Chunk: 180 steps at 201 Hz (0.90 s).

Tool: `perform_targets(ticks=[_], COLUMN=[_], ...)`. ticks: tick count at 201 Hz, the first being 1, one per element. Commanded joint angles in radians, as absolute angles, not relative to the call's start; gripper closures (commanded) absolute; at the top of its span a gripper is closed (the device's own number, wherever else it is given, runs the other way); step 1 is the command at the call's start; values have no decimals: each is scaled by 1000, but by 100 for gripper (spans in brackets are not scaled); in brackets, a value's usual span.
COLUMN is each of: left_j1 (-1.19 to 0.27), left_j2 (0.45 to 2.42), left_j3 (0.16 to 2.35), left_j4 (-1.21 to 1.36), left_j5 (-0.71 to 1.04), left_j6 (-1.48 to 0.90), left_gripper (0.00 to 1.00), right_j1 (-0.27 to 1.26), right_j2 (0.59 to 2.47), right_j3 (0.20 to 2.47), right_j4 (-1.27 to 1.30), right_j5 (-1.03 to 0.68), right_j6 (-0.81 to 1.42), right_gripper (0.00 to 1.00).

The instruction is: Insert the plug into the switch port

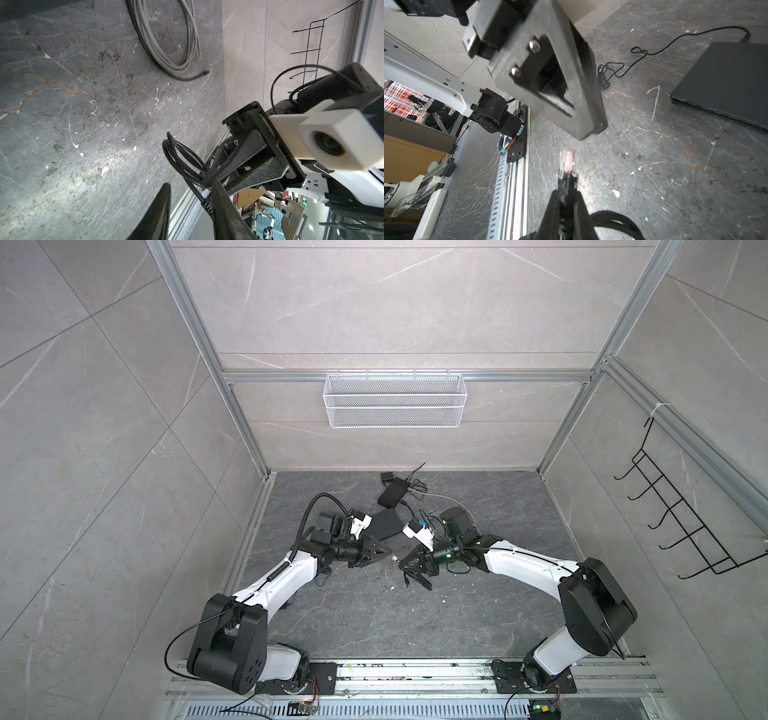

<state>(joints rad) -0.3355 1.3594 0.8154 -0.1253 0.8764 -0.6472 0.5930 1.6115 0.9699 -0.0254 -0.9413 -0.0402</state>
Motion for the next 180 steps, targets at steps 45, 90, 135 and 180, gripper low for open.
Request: perform_targets(ticks=[45, 90, 135, 180], left_j1=[-326, -339, -367, -380], left_j2=[1350, 1361, 1371, 1381], left_j3=[773, 724, 729, 721], left_j4=[59, 115, 122, 143], left_j5=[1010, 1019, 1017, 1022], left_j6=[-616, -625, -629, -643], left_gripper=[64, 63, 63, 65], right_j1=[579, 577, 576, 577], right_j2=[1638, 1647, 1653, 1662], right_j3=[985, 1004, 1020, 1026], right_j4=[-21, -4, -12, -5], right_j5=[-996, -1006, -1000, -996], right_j6=[-12, 11, 20, 33], right_gripper=[98, 98, 98, 98])
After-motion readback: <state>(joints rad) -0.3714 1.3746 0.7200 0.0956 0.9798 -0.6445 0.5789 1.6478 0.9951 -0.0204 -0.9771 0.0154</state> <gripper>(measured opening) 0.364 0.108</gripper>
